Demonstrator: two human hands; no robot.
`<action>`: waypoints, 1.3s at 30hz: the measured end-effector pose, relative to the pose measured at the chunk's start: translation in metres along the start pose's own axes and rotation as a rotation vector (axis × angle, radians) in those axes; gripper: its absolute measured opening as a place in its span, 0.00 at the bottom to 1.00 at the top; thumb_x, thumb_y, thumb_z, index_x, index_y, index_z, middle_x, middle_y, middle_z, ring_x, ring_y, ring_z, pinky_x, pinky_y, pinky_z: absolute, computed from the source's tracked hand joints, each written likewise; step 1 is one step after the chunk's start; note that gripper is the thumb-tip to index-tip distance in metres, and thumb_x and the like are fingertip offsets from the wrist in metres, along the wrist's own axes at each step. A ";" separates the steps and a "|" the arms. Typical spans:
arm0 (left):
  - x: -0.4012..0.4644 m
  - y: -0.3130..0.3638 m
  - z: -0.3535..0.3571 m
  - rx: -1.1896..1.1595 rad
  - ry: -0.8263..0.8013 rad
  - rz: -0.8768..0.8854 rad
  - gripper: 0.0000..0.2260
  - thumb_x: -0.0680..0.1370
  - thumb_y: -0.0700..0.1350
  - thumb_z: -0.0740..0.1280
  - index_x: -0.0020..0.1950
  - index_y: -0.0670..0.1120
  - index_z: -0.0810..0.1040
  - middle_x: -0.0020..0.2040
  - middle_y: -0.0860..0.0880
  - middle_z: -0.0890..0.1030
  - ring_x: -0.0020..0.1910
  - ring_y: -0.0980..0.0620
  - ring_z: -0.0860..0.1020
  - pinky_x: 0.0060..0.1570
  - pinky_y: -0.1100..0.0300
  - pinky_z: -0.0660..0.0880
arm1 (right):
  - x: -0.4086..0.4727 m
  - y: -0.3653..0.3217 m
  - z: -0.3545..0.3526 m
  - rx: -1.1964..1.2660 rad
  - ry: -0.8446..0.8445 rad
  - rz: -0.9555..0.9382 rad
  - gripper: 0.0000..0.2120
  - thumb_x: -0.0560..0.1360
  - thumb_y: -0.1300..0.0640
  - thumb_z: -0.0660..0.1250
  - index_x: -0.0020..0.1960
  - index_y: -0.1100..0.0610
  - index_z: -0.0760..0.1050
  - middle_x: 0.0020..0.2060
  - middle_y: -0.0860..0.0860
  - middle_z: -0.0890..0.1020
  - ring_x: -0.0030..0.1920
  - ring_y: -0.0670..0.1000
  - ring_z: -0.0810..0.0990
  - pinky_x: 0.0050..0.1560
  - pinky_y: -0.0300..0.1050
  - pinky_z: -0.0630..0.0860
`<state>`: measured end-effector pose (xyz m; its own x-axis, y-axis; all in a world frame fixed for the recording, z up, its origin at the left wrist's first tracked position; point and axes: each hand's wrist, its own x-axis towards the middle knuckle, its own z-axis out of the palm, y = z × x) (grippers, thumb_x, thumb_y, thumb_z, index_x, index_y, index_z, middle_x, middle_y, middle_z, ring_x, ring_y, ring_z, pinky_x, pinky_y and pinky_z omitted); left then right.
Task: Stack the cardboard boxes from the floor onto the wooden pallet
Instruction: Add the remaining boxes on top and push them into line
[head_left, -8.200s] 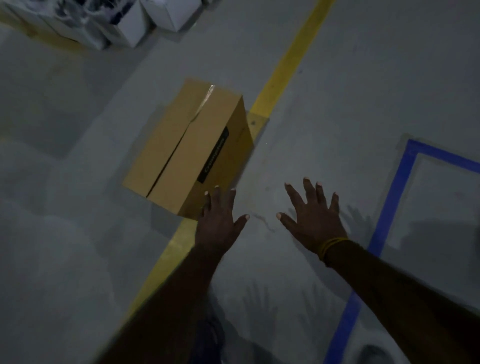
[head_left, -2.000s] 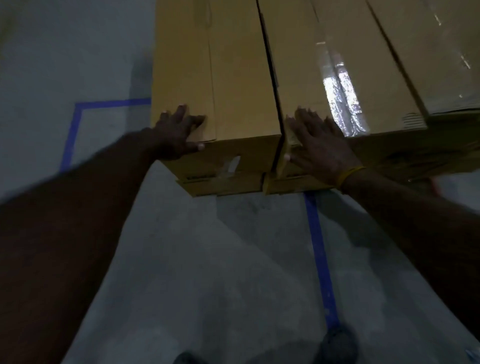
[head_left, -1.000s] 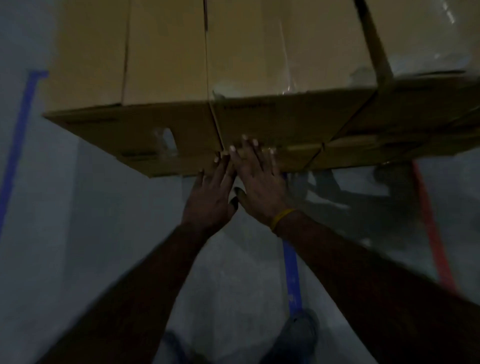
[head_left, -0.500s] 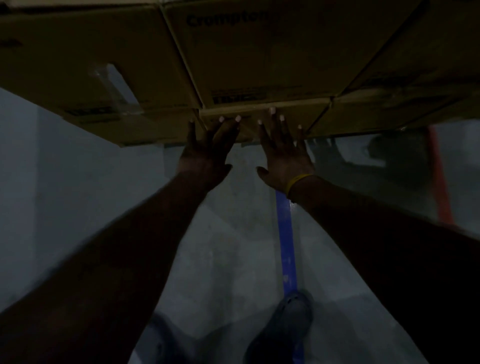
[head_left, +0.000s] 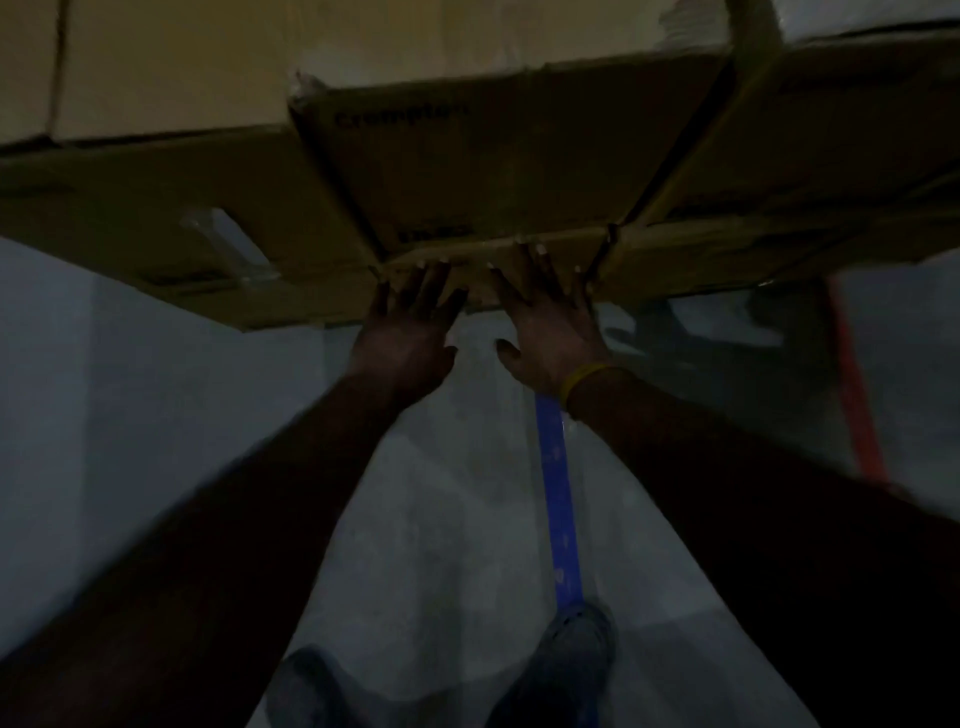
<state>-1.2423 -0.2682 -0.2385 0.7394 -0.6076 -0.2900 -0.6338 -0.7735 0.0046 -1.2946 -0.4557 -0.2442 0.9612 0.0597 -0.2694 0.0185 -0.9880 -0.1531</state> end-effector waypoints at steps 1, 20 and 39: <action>-0.003 0.005 -0.009 0.012 0.104 0.064 0.31 0.79 0.53 0.66 0.80 0.49 0.59 0.82 0.42 0.52 0.80 0.40 0.53 0.74 0.37 0.55 | -0.005 0.003 -0.008 -0.021 0.062 0.003 0.40 0.79 0.44 0.64 0.82 0.47 0.45 0.81 0.56 0.40 0.80 0.59 0.39 0.76 0.67 0.44; 0.036 0.004 -0.181 0.005 0.263 -0.305 0.31 0.79 0.70 0.44 0.80 0.63 0.46 0.82 0.51 0.50 0.78 0.35 0.52 0.67 0.26 0.54 | 0.006 0.057 -0.179 -0.037 0.273 0.252 0.45 0.76 0.37 0.66 0.81 0.45 0.41 0.80 0.58 0.40 0.80 0.63 0.48 0.75 0.68 0.39; 0.041 0.042 -0.201 -0.139 0.256 -0.137 0.28 0.81 0.65 0.51 0.80 0.59 0.53 0.82 0.47 0.51 0.79 0.40 0.53 0.72 0.32 0.52 | -0.026 0.111 -0.220 -0.066 0.194 0.244 0.39 0.79 0.42 0.64 0.81 0.43 0.46 0.81 0.55 0.40 0.80 0.63 0.41 0.76 0.67 0.44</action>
<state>-1.1927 -0.3622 -0.0581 0.8601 -0.5079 -0.0472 -0.5000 -0.8579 0.1183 -1.2567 -0.5981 -0.0452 0.9739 -0.2022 -0.1028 -0.2074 -0.9773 -0.0421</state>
